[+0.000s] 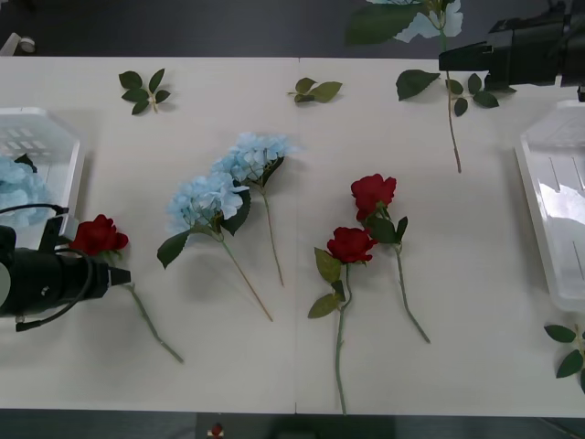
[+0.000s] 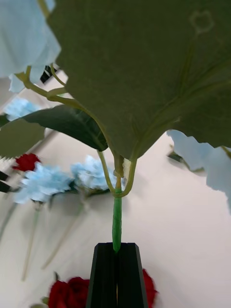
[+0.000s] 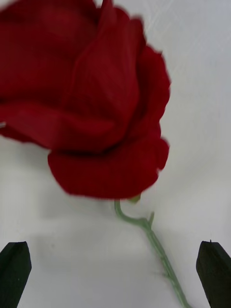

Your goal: Put the red flowers into the right box and the blue flowers into the left box

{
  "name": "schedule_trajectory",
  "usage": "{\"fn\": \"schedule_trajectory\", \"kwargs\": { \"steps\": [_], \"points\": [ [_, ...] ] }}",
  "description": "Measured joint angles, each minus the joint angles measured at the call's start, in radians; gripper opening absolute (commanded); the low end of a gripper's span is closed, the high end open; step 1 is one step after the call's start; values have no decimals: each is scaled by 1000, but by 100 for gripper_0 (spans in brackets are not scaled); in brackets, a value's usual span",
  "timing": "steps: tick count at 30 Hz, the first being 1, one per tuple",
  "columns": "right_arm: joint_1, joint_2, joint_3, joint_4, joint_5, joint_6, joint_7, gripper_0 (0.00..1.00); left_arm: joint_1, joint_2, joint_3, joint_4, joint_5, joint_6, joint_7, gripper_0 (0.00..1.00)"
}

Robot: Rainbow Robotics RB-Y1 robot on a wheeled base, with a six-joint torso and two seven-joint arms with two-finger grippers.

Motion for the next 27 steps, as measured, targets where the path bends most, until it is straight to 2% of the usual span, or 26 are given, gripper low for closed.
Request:
{"fn": "schedule_trajectory", "kwargs": {
  "steps": [3, 7, 11, 15, 20, 27],
  "points": [
    [100, -4, -43, -104, -68, -6, 53, 0, -29, 0, -20, 0, -53, 0, 6, 100],
    [223, -2, -64, -257, -155, -79, 168, 0, -51, 0, -43, 0, -108, -1, 84, 100],
    [311, 34, -69, -356, -207, -122, 181, 0, -52, 0, -53, -22, -97, -1, 99, 100],
    [354, 108, -94, -390, -209, -125, 181, 0, -26, 6, -39, -141, -78, -1, 99, 100],
    [388, 194, -111, -404, -209, -125, 181, 0, 82, 63, 83, -326, 75, 15, 64, 100],
    [396, 284, -93, -404, -125, -128, 181, 0, 183, 102, 245, -425, 269, -17, -316, 100]
  ]
}}
